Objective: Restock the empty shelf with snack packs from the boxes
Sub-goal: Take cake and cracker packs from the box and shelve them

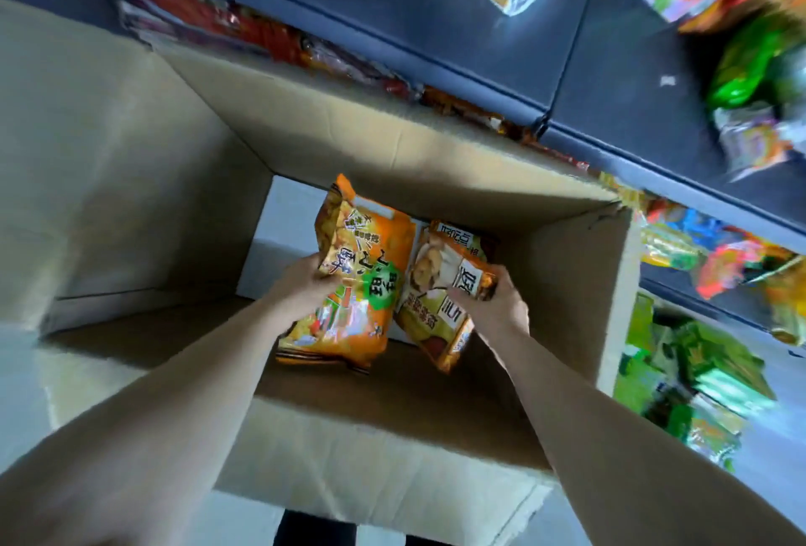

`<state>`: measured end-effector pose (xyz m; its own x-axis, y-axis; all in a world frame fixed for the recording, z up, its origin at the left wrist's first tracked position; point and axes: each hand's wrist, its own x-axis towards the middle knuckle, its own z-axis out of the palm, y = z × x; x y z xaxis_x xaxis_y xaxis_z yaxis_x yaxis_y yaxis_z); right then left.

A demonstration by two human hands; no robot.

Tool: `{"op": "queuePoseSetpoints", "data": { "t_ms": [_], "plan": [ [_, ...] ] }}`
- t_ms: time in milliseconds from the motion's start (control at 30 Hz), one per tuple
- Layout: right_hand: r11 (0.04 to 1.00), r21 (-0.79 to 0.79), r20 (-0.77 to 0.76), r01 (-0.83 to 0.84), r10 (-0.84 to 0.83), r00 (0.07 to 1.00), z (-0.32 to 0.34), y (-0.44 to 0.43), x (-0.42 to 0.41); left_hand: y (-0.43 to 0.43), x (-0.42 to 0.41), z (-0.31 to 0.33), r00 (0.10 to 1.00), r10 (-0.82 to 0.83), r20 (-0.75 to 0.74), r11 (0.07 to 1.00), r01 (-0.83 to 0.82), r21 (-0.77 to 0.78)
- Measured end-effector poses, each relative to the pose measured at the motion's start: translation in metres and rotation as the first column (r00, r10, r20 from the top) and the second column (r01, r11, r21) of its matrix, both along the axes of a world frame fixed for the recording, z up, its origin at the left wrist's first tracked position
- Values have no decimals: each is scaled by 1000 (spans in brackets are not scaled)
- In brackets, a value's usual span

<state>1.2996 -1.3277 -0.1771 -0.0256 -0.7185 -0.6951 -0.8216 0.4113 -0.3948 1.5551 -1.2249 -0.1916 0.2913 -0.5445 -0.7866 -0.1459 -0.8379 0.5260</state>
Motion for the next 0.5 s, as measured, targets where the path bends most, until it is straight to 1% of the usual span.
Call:
{"op": "queuePoseSetpoints", "data": {
  "t_ms": [67,167,233,333,467,500],
  "plan": [
    [999,-50,16,-4,5,1000,43,3,-2,10,-4,41,991,109,-80,994,-111,-24],
    [994,-100,88,44,-35,996,99,10,-12,22,-10,97,941,288,-177,952,-302,-55],
    [989,-124,122,87,-72,990,131,14,-21,28,-15,134,904,361,-228,919,-386,-76],
    [972,-143,204,185,-154,967,178,21,-36,37,-23,184,869,403,-286,889,-447,-105],
    [937,-113,346,330,-274,897,243,29,-59,41,-36,243,864,360,-353,890,-432,-149],
    [933,-105,378,345,-283,881,259,29,-67,41,-41,258,862,349,-368,886,-431,-170]
  ]
}}
